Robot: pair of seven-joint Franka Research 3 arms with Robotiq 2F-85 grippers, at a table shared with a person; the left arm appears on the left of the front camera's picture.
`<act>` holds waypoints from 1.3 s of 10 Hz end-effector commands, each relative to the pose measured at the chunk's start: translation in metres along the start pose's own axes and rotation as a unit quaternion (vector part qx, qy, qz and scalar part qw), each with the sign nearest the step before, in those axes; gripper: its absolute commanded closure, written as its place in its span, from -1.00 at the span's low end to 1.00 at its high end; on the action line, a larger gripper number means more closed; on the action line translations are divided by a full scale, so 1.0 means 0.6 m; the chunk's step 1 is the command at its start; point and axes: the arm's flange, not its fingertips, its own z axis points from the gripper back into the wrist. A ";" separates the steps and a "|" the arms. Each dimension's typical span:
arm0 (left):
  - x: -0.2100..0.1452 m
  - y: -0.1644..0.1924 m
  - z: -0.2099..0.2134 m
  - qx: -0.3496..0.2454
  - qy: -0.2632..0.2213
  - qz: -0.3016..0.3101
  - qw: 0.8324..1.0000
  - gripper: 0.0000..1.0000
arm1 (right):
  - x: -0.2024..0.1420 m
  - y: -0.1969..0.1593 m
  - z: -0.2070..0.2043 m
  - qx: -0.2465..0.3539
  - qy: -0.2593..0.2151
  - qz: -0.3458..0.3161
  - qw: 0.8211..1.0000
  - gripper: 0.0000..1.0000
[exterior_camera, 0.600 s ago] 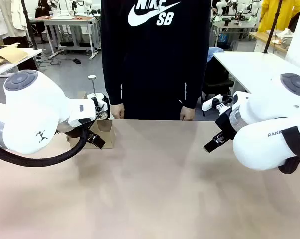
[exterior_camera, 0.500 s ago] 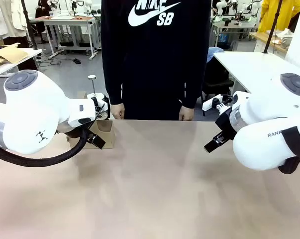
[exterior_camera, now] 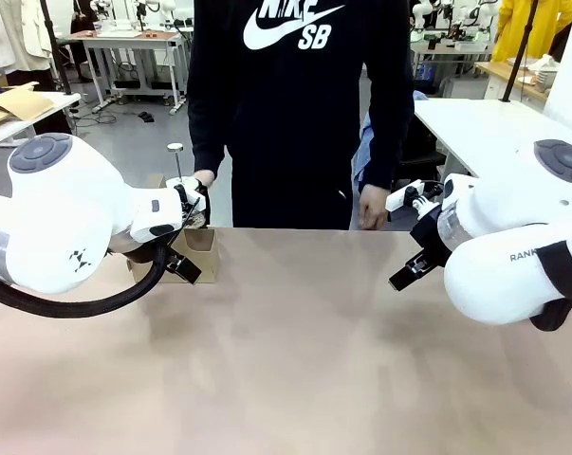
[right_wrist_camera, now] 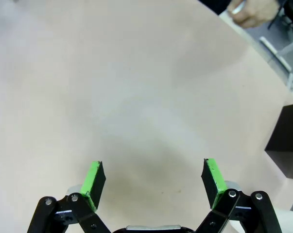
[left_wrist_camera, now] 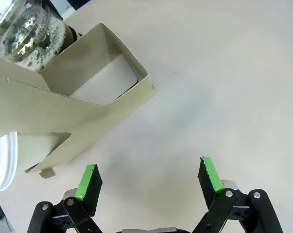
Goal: Pour a drink into a cup and package it in a carrier.
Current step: Pick up the 600 ml Paper Cup and place it in the middle top area of the table.
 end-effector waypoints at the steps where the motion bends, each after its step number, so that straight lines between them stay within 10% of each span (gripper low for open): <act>1: 0.000 0.001 0.000 0.000 0.000 0.000 1.000 -1.00 | 0.000 0.000 0.000 0.000 0.000 0.000 1.000 -1.00; 6: 0.000 0.001 0.000 0.000 0.000 0.000 1.000 -1.00 | 0.043 -0.028 0.041 0.013 -0.014 0.001 1.000 -1.00; 10: 0.000 0.001 0.000 0.000 0.000 0.000 1.000 -1.00 | 0.136 -0.208 0.220 0.076 -0.067 -0.005 0.995 -1.00; 13: 0.000 0.001 0.000 0.000 0.000 0.000 1.000 -1.00 | 0.067 -0.388 0.287 0.172 -0.122 0.035 0.977 -1.00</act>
